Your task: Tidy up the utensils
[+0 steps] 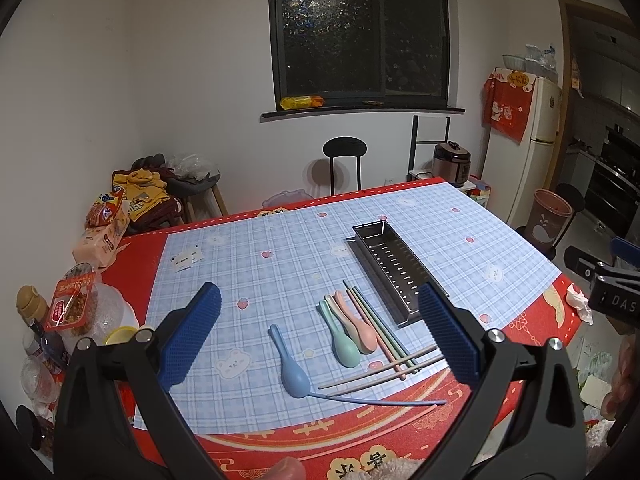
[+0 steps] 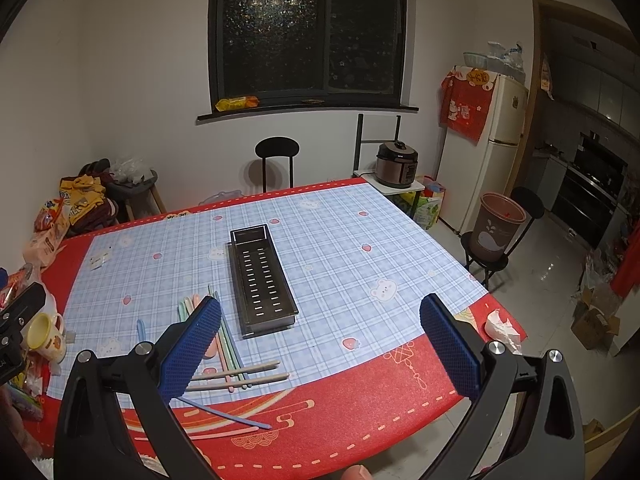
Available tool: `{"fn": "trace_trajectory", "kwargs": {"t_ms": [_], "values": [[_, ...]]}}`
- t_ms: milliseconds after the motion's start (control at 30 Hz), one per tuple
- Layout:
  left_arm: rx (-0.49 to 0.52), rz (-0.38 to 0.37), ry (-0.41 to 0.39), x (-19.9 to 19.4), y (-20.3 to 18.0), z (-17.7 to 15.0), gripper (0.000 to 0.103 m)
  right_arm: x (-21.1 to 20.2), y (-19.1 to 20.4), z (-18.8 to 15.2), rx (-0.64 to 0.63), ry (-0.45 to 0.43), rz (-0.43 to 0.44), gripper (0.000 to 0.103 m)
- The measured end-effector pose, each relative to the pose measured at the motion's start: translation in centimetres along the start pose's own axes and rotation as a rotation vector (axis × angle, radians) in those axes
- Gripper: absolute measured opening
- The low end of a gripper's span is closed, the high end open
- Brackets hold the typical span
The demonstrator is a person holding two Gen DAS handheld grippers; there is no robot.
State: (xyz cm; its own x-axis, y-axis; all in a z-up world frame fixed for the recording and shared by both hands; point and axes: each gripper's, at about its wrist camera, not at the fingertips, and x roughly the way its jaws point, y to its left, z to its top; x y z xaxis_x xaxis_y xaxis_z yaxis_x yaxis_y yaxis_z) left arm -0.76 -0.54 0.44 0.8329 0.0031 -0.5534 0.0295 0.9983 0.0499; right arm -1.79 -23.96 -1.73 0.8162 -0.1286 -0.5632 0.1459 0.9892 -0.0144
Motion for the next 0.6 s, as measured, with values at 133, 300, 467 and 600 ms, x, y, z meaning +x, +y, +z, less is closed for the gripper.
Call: {"fn": "trace_trajectory", "kwargs": {"t_ms": [133,300,467,600], "values": [[0.001,0.000,0.003,0.15,-0.18,-0.17,0.097,0.13,-0.05,-0.11,0.000,0.001,0.001,0.098],[0.005,0.001,0.003,0.21,-0.38,-0.20,0.097,0.19,0.00,-0.18,0.001,0.002,0.002,0.098],[0.004,0.002,0.003,0.24,-0.48,-0.28,0.097,0.30,-0.06,-0.24,0.002,0.003,0.002,0.098],[0.006,0.002,0.004,0.29,-0.52,-0.32,0.097,0.42,-0.12,-0.30,0.006,0.006,0.004,0.098]]}}
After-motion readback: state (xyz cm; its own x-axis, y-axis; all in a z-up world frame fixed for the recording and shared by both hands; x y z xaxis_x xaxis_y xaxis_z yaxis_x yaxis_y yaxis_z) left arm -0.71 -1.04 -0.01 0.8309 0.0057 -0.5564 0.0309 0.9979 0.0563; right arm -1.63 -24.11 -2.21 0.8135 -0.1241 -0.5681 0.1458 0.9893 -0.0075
